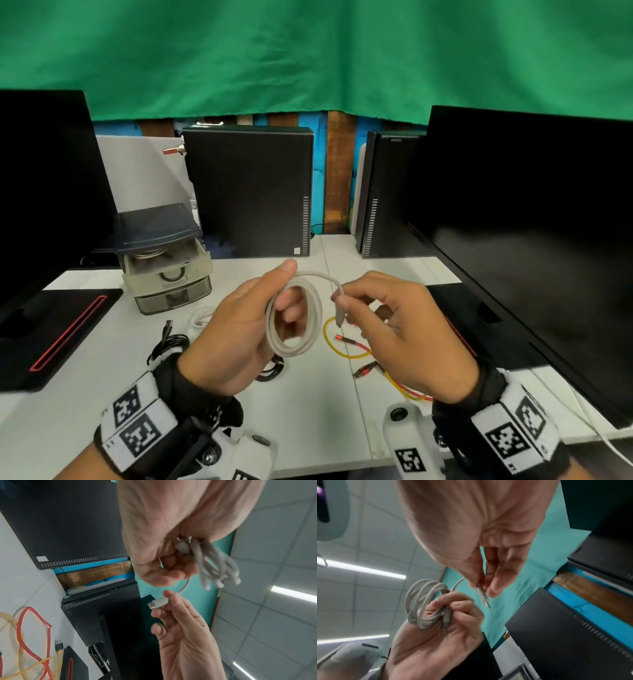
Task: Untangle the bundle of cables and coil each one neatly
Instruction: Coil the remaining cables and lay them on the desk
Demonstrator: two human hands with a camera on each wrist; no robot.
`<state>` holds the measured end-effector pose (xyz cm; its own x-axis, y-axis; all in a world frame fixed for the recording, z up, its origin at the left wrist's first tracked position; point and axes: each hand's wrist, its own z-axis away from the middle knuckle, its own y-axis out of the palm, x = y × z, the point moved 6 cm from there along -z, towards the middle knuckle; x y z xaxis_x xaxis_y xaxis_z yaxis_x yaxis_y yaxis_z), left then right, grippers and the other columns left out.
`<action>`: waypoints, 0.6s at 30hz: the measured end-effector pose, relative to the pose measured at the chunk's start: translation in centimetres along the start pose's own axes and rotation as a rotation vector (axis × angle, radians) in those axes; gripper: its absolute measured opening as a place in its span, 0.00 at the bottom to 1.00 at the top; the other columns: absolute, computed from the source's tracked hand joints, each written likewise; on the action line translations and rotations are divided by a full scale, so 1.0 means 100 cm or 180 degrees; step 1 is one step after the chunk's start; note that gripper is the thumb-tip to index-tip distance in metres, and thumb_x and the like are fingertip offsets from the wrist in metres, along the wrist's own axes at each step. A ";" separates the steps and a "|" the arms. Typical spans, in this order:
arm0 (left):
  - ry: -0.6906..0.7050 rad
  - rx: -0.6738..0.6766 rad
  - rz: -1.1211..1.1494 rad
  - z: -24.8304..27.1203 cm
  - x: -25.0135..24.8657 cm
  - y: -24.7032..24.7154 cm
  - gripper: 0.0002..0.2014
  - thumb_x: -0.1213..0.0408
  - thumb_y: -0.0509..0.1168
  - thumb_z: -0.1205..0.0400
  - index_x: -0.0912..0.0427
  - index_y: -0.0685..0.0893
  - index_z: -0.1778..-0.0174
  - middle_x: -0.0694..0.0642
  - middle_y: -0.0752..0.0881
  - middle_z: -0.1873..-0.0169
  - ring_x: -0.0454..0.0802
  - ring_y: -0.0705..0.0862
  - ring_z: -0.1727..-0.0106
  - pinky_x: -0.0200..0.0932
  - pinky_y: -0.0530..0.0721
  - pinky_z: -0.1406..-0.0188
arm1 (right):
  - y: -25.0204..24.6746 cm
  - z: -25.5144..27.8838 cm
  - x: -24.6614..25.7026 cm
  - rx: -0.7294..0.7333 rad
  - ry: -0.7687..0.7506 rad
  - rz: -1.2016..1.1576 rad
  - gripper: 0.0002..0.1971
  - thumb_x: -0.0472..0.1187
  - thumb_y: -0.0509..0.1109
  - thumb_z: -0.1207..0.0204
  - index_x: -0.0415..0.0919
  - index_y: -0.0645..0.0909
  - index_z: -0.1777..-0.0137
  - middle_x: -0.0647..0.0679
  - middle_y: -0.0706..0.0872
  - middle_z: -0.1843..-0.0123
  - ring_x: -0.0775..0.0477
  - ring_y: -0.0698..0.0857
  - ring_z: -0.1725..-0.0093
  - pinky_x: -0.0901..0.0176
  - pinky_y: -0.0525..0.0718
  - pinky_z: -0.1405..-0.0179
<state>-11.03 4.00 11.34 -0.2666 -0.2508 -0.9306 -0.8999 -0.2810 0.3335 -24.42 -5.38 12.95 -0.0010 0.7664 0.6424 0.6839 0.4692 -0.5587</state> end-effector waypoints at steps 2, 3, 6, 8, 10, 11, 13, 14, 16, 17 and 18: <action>0.0108 -0.0045 -0.0182 0.000 -0.001 -0.001 0.26 0.47 0.62 0.17 0.57 0.75 0.79 0.61 0.77 0.66 0.47 0.77 0.64 0.49 0.75 0.50 | -0.001 -0.002 -0.001 -0.0218 0.0234 -0.0630 0.09 0.38 0.70 0.18 0.43 0.90 0.57 0.50 0.89 0.60 0.48 0.88 0.58 0.52 0.89 0.63; 0.0138 -0.0099 -0.0240 0.000 -0.001 -0.001 0.26 0.46 0.64 0.16 0.58 0.82 0.78 0.65 0.78 0.60 0.47 0.79 0.60 0.48 0.77 0.49 | -0.001 -0.003 -0.002 -0.0305 0.0350 -0.0961 0.08 0.36 0.70 0.18 0.42 0.90 0.56 0.47 0.90 0.60 0.48 0.89 0.59 0.53 0.90 0.64; 0.0104 -0.0078 -0.0287 0.000 0.004 0.001 0.24 0.48 0.59 0.17 0.57 0.91 0.71 0.76 0.82 0.46 0.47 0.87 0.47 0.40 0.83 0.47 | 0.007 -0.003 -0.004 -0.0363 0.0705 -0.1835 0.06 0.34 0.71 0.20 0.35 0.90 0.51 0.40 0.92 0.60 0.46 0.91 0.61 0.56 0.90 0.65; 0.0085 0.0054 -0.0322 0.001 0.009 0.003 0.23 0.45 0.60 0.15 0.58 0.93 0.59 0.70 0.87 0.43 0.51 0.87 0.38 0.45 0.81 0.36 | 0.022 0.000 -0.009 -0.0189 0.1146 -0.2651 0.13 0.38 0.71 0.24 0.28 0.88 0.47 0.35 0.91 0.57 0.46 0.90 0.61 0.59 0.88 0.66; 0.0200 -0.0069 -0.0679 -0.001 0.011 -0.001 0.24 0.42 0.58 0.16 0.57 0.92 0.45 0.65 0.89 0.50 0.49 0.87 0.41 0.44 0.81 0.36 | 0.045 0.005 -0.010 0.0198 0.1602 -0.3402 0.16 0.40 0.71 0.24 0.27 0.86 0.45 0.37 0.89 0.54 0.49 0.88 0.58 0.62 0.86 0.64; 0.0324 -0.0166 -0.0944 -0.003 0.010 -0.004 0.24 0.42 0.57 0.14 0.57 0.91 0.44 0.64 0.88 0.52 0.46 0.88 0.45 0.40 0.83 0.40 | 0.056 0.009 -0.009 0.0419 0.1740 -0.3644 0.13 0.39 0.71 0.23 0.30 0.87 0.45 0.40 0.89 0.53 0.50 0.88 0.57 0.62 0.85 0.63; 0.0637 -0.0278 -0.1500 -0.006 0.004 -0.007 0.22 0.44 0.54 0.13 0.55 0.89 0.46 0.58 0.87 0.57 0.42 0.86 0.54 0.34 0.82 0.51 | 0.070 0.014 -0.007 0.0638 0.1865 -0.3904 0.09 0.37 0.70 0.22 0.37 0.90 0.49 0.44 0.90 0.53 0.51 0.87 0.54 0.61 0.85 0.59; 0.0810 -0.0302 -0.1743 -0.007 0.002 -0.009 0.21 0.45 0.53 0.11 0.52 0.88 0.50 0.53 0.85 0.59 0.43 0.84 0.57 0.33 0.81 0.54 | 0.074 0.016 -0.008 0.0650 0.1898 -0.3962 0.08 0.38 0.69 0.21 0.39 0.90 0.50 0.44 0.90 0.52 0.50 0.87 0.51 0.59 0.85 0.56; 0.1119 -0.0442 -0.2222 -0.010 0.002 -0.016 0.20 0.43 0.51 0.11 0.46 0.83 0.60 0.47 0.79 0.64 0.45 0.80 0.61 0.37 0.79 0.59 | 0.078 0.017 -0.009 0.0626 0.1928 -0.4158 0.12 0.45 0.68 0.21 0.39 0.88 0.48 0.44 0.89 0.48 0.48 0.85 0.43 0.52 0.84 0.47; 0.1222 -0.0558 -0.2466 -0.011 0.003 -0.021 0.21 0.42 0.51 0.13 0.46 0.79 0.65 0.45 0.76 0.67 0.44 0.77 0.65 0.39 0.77 0.62 | 0.079 0.017 -0.008 0.0612 0.1938 -0.4250 0.15 0.50 0.67 0.21 0.38 0.87 0.46 0.43 0.88 0.47 0.48 0.84 0.41 0.48 0.83 0.43; 0.1285 -0.0651 -0.2683 -0.011 0.004 -0.023 0.21 0.41 0.50 0.14 0.45 0.76 0.69 0.43 0.74 0.70 0.42 0.75 0.68 0.40 0.75 0.65 | 0.079 0.017 -0.007 0.0604 0.1941 -0.4194 0.17 0.53 0.67 0.20 0.39 0.85 0.46 0.44 0.87 0.49 0.48 0.84 0.41 0.45 0.83 0.42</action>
<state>-8.63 3.53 10.40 0.6150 -0.1820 -0.7672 -0.6536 -0.6619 -0.3670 -20.26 -1.46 7.12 -0.2008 -0.5315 0.8229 0.3281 0.7550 0.5678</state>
